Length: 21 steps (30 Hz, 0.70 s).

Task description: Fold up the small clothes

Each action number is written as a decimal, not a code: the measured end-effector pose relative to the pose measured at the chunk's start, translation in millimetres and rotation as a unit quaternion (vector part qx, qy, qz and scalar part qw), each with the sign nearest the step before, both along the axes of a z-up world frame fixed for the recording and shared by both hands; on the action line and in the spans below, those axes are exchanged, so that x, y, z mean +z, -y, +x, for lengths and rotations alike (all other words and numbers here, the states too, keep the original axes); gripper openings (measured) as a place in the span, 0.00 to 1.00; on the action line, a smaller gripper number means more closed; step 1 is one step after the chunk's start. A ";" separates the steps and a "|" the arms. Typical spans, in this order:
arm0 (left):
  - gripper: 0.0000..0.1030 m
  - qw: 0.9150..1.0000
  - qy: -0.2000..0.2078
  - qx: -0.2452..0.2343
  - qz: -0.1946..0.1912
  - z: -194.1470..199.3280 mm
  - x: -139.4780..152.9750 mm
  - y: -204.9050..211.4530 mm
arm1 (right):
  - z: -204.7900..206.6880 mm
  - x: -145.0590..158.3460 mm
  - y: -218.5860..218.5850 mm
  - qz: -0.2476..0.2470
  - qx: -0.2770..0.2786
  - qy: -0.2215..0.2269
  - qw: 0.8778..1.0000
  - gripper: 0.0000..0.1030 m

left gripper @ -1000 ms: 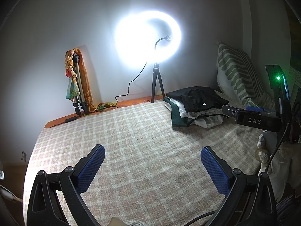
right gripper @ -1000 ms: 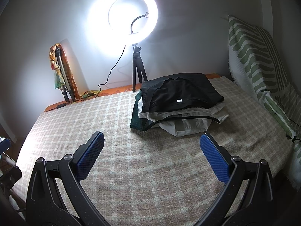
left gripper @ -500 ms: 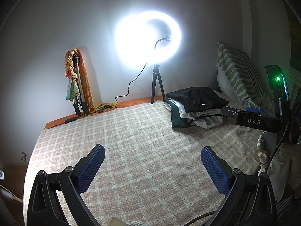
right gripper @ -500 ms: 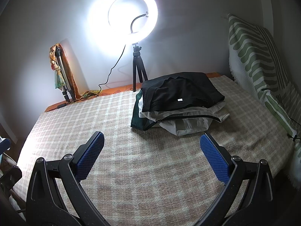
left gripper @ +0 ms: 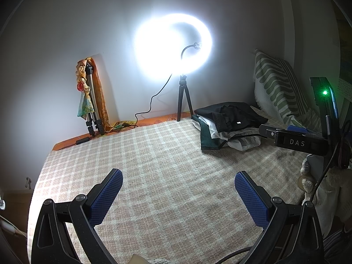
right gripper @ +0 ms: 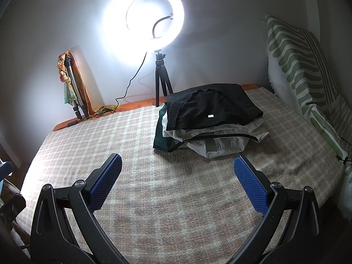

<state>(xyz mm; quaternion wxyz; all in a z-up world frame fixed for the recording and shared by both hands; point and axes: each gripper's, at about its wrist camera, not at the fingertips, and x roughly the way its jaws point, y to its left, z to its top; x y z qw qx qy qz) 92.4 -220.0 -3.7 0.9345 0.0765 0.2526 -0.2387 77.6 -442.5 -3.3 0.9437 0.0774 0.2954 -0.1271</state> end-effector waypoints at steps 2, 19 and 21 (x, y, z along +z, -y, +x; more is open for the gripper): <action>0.99 1.000 0.000 -0.001 0.001 -1.2 -0.8 -0.1 | 0.0 -0.1 0.0 0.000 0.000 0.000 1.000 1.00; 0.99 1.000 0.006 0.006 0.002 0.0 -0.2 0.9 | -0.6 -0.8 -1.7 0.000 -0.001 -0.001 1.000 1.00; 0.99 1.000 0.010 0.007 0.002 -0.8 -0.7 1.9 | -0.8 -1.3 -3.0 0.000 -0.001 -0.001 1.000 1.00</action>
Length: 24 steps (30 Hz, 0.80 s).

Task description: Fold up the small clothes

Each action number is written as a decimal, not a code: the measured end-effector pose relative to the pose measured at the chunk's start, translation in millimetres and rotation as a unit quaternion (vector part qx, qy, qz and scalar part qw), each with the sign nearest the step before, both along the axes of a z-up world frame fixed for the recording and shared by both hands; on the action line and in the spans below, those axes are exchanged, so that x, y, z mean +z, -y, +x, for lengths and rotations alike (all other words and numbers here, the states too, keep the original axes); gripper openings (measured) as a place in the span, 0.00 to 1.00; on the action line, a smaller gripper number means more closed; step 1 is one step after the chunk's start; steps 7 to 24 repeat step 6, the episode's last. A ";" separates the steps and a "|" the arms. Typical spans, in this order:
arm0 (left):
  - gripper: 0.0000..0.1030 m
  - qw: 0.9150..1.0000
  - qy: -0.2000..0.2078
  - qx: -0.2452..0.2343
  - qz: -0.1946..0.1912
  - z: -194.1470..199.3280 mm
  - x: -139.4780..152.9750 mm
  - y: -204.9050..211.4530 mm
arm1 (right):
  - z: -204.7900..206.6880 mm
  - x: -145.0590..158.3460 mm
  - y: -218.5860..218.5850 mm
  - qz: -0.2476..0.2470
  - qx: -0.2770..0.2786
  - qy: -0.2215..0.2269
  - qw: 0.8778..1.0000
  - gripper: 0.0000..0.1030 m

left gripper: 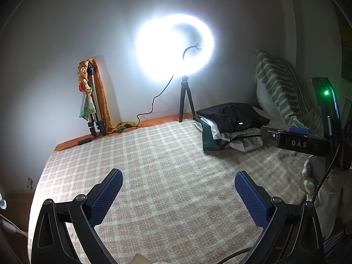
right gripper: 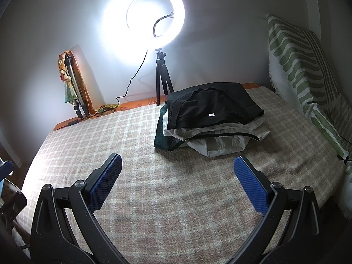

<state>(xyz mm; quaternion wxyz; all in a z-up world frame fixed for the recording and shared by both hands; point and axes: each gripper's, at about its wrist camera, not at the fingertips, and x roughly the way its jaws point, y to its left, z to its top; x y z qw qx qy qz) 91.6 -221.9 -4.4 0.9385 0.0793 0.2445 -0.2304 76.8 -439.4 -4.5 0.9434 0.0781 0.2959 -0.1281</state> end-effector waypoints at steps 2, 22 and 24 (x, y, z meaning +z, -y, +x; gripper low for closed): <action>0.99 1.000 0.004 0.002 0.001 -1.1 -0.6 1.3 | -0.1 0.5 1.0 0.000 -0.001 0.000 1.000 1.00; 0.99 1.000 0.003 0.003 0.002 -2.3 -1.6 2.9 | 0.9 0.1 1.0 0.001 -0.001 0.000 1.000 1.00; 0.99 1.000 0.003 0.003 0.002 -2.3 -1.6 2.9 | 0.9 0.1 1.0 0.001 -0.001 0.000 1.000 1.00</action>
